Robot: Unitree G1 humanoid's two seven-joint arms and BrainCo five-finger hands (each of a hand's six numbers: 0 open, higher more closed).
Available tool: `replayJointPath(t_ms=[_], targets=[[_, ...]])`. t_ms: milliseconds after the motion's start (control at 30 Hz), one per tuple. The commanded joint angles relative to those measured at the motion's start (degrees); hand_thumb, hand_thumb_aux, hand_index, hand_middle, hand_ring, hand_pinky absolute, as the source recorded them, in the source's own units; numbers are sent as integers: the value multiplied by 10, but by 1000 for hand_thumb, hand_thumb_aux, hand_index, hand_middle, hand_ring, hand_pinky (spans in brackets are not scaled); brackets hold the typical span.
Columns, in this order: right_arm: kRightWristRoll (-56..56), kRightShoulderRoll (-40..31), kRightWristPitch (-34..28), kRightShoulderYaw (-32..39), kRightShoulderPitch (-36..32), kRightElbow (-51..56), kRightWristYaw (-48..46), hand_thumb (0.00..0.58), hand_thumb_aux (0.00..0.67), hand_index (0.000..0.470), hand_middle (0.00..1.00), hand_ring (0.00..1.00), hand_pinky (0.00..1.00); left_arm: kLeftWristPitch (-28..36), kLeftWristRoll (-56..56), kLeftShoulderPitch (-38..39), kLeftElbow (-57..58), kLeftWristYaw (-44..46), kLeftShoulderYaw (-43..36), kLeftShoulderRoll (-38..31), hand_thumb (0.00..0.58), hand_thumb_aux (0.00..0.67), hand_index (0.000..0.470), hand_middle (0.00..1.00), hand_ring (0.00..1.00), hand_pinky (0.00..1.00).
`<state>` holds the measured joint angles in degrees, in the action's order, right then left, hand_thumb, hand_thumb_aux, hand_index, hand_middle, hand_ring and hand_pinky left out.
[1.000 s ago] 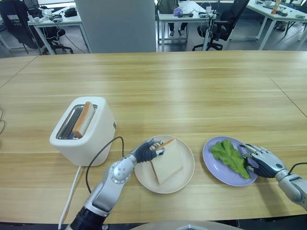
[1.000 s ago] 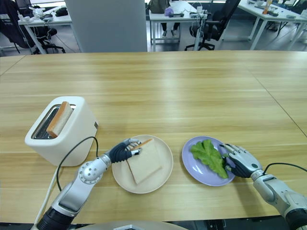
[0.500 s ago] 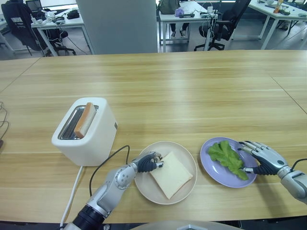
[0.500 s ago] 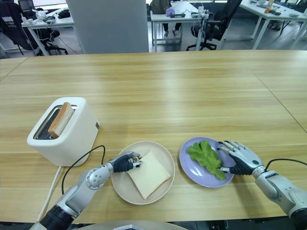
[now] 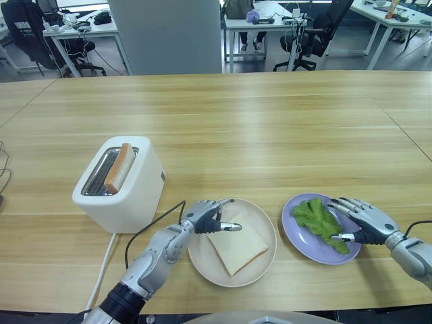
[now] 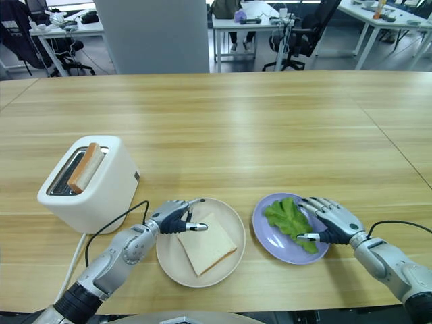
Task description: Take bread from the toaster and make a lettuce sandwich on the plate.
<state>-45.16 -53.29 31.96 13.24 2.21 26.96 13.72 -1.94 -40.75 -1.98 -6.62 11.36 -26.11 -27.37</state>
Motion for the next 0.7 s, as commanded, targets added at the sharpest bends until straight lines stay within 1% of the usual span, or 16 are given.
replayJointPath(t_ms=[33,67,100,133,167,300,467,567,700], targets=[[-26,13,7,32,-16,44,5,485,399,274,0,0,0,0,-19,4,-40,15,7,-9,0,0,0,0,0,0],[-27,15,9,36,-19,51,8,536,486,334,0,0,0,-1,-26,5,-51,17,9,-13,0,0,0,0,0,0],[-30,15,12,40,-23,57,11,561,549,377,0,0,0,0,-32,9,-66,19,12,-17,0,0,0,0,0,0],[-31,14,14,42,-26,61,13,561,549,377,0,0,0,1,-35,13,-82,23,17,-21,0,0,0,0,0,0],[-31,13,17,45,-29,65,15,580,670,460,0,0,0,4,-35,19,-99,27,22,-22,0,0,0,0,0,0],[-25,9,29,49,-37,75,19,580,670,460,0,0,0,12,-38,44,-168,44,52,-31,0,0,0,0,0,0],[-3,5,46,31,-32,44,24,580,670,460,0,0,0,29,-55,70,-260,67,114,-49,0,0,0,0,0,0],[12,0,51,12,-24,2,26,580,670,460,0,0,0,49,-64,82,-308,80,166,-55,0,0,0,0,0,0],[37,-1,47,-25,-2,-100,14,580,670,460,0,0,0,82,-71,98,-361,98,259,-62,0,0,0,0,0,0]])
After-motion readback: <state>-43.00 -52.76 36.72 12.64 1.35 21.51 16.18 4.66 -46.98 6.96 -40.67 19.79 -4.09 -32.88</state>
